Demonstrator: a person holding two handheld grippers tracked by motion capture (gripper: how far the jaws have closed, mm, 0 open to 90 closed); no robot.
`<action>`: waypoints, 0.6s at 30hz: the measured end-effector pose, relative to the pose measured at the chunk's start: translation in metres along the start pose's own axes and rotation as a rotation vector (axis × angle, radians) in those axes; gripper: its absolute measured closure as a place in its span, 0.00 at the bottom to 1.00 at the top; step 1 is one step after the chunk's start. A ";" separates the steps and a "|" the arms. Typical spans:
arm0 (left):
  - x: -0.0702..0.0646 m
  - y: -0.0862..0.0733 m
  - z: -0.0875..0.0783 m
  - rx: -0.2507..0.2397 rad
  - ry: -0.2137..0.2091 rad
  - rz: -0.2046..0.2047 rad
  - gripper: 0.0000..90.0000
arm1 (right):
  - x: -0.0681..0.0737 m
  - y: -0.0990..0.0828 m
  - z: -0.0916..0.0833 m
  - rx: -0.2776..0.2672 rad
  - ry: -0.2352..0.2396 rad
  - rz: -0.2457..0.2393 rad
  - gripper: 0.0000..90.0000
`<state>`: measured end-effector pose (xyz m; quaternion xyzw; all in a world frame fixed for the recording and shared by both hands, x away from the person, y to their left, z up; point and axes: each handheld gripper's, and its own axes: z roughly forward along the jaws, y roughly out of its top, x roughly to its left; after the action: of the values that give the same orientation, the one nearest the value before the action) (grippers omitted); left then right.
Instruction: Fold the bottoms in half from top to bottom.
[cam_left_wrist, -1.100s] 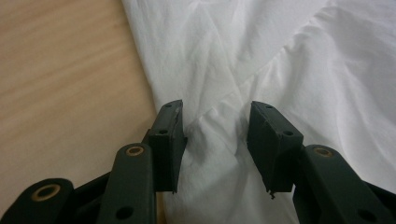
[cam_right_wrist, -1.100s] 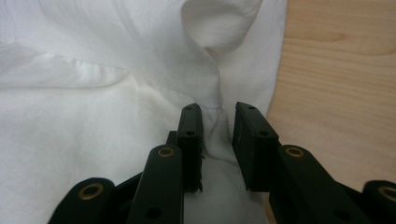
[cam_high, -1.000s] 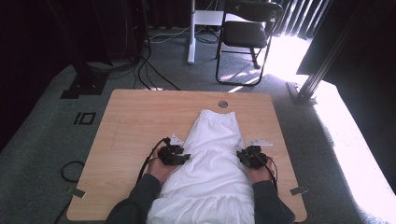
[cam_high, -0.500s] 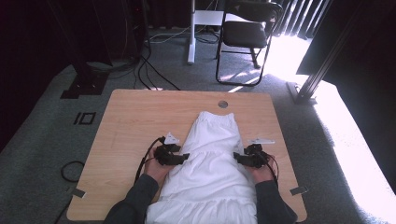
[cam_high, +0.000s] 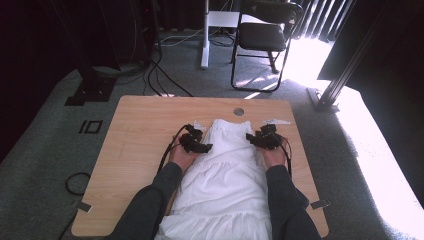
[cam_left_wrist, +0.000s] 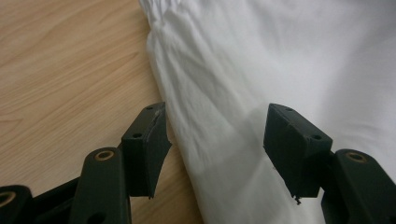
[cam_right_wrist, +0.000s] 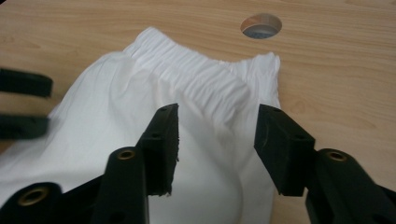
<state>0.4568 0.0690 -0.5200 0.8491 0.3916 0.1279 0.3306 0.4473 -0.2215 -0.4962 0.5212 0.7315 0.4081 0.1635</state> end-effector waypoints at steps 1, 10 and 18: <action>0.000 0.000 0.000 0.000 0.000 0.000 0.46 | 0.000 0.000 0.000 0.000 0.000 0.000 0.56; -0.004 -0.003 0.019 0.067 0.007 0.011 0.47 | -0.019 0.004 0.063 0.145 0.091 0.188 0.49; -0.005 -0.005 0.020 0.059 0.009 0.016 0.46 | -0.001 0.006 0.065 0.131 0.016 0.054 0.88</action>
<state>0.4604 0.0588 -0.5377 0.8610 0.3899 0.1226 0.3026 0.4945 -0.1945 -0.5315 0.5470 0.7435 0.3680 0.1121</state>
